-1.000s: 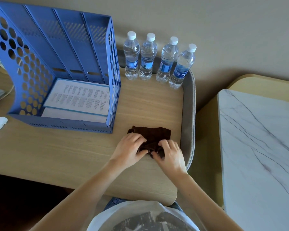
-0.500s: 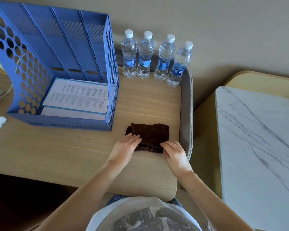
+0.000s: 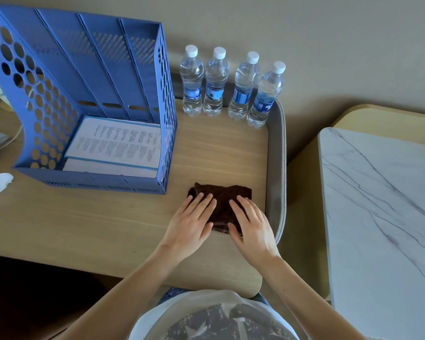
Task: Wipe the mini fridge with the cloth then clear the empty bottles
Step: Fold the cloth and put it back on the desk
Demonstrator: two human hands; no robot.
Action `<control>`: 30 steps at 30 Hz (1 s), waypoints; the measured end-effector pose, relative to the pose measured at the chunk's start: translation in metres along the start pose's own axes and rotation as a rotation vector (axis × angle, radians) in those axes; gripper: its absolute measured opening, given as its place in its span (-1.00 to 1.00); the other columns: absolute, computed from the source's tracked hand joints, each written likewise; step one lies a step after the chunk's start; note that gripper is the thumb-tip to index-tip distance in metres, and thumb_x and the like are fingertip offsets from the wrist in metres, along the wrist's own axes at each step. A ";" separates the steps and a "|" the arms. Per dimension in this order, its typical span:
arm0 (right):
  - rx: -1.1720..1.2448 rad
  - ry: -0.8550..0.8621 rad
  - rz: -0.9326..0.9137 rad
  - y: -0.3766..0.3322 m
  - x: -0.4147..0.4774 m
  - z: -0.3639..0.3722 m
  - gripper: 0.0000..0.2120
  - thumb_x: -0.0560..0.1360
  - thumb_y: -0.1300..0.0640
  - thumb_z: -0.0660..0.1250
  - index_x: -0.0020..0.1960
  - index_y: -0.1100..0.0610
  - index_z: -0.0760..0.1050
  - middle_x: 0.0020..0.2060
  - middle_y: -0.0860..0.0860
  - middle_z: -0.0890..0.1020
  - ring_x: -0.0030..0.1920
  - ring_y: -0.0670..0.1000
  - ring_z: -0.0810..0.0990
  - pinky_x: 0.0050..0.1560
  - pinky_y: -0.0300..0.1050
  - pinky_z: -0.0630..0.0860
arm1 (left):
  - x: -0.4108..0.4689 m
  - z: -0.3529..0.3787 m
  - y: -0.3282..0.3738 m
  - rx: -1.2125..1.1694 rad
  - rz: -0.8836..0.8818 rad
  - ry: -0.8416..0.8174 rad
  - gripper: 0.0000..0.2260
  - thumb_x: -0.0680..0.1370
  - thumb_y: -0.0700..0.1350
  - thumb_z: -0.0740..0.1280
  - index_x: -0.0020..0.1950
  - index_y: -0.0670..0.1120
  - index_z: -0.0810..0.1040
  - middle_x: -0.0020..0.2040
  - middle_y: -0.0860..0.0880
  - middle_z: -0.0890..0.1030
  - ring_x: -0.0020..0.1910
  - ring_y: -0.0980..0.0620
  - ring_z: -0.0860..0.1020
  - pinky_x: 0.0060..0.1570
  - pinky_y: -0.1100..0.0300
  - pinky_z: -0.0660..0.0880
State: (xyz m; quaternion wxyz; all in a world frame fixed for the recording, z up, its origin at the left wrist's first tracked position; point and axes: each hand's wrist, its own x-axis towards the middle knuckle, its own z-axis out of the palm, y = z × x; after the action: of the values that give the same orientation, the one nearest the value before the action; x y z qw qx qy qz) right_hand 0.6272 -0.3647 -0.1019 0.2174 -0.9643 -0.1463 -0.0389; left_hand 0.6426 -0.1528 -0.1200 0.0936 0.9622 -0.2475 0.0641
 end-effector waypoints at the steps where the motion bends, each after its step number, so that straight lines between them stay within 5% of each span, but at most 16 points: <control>1: -0.031 -0.025 0.005 0.001 0.003 0.005 -0.44 0.58 0.03 0.37 0.53 0.09 0.35 0.50 0.08 0.40 0.54 0.12 0.29 0.48 0.03 0.25 | 0.003 0.002 0.004 0.010 -0.012 -0.013 -0.54 0.60 0.03 0.23 0.45 -0.15 0.47 0.47 -0.12 0.46 0.46 -0.11 0.42 0.42 -0.09 0.39; 5: -0.137 -0.222 0.053 0.003 0.013 0.030 -0.39 0.64 -0.19 0.10 0.62 0.01 0.13 0.61 0.06 0.17 0.61 0.07 -0.04 0.56 0.03 -0.07 | 0.010 0.013 0.008 0.019 -0.104 -0.116 -0.47 0.55 0.05 0.40 0.48 -0.11 0.44 0.50 -0.14 0.41 0.48 -0.11 0.39 0.40 -0.09 0.41; 9: -0.211 -0.313 0.069 0.015 0.026 0.047 -0.34 0.61 -0.27 -0.10 0.64 -0.03 0.01 0.63 0.05 0.07 0.59 0.04 -0.17 0.57 0.06 -0.15 | 0.024 0.021 -0.002 0.034 -0.131 -0.194 -0.44 0.56 0.13 0.38 0.50 -0.08 0.41 0.53 -0.13 0.36 0.51 -0.11 0.34 0.43 -0.07 0.37; 17: -0.187 -0.321 0.121 0.048 0.116 0.045 -0.35 0.64 -0.24 0.07 0.64 -0.08 -0.04 0.64 0.01 0.01 0.63 0.04 -0.11 0.58 0.04 -0.17 | 0.114 0.040 -0.043 0.056 -0.171 -0.373 -0.41 0.69 0.17 0.00 0.64 -0.01 -0.10 0.65 -0.07 -0.14 0.62 -0.07 -0.16 0.56 -0.05 -0.17; 30: -0.160 -0.291 0.142 0.095 0.241 0.041 -0.36 0.65 -0.18 0.13 0.64 -0.07 0.00 0.64 0.02 0.04 0.63 0.06 -0.07 0.59 0.08 -0.11 | 0.240 0.051 -0.095 0.045 -0.199 -0.428 -0.41 0.70 0.15 -0.01 0.64 -0.02 -0.15 0.64 -0.07 -0.20 0.62 -0.06 -0.21 0.56 -0.09 -0.12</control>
State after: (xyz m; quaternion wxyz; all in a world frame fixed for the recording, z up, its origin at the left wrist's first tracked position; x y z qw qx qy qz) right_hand 0.8866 -0.3653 -0.1442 0.1187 -0.9818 -0.1043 0.1051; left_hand 0.9017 -0.1933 -0.1429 0.0235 0.9753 -0.1644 -0.1456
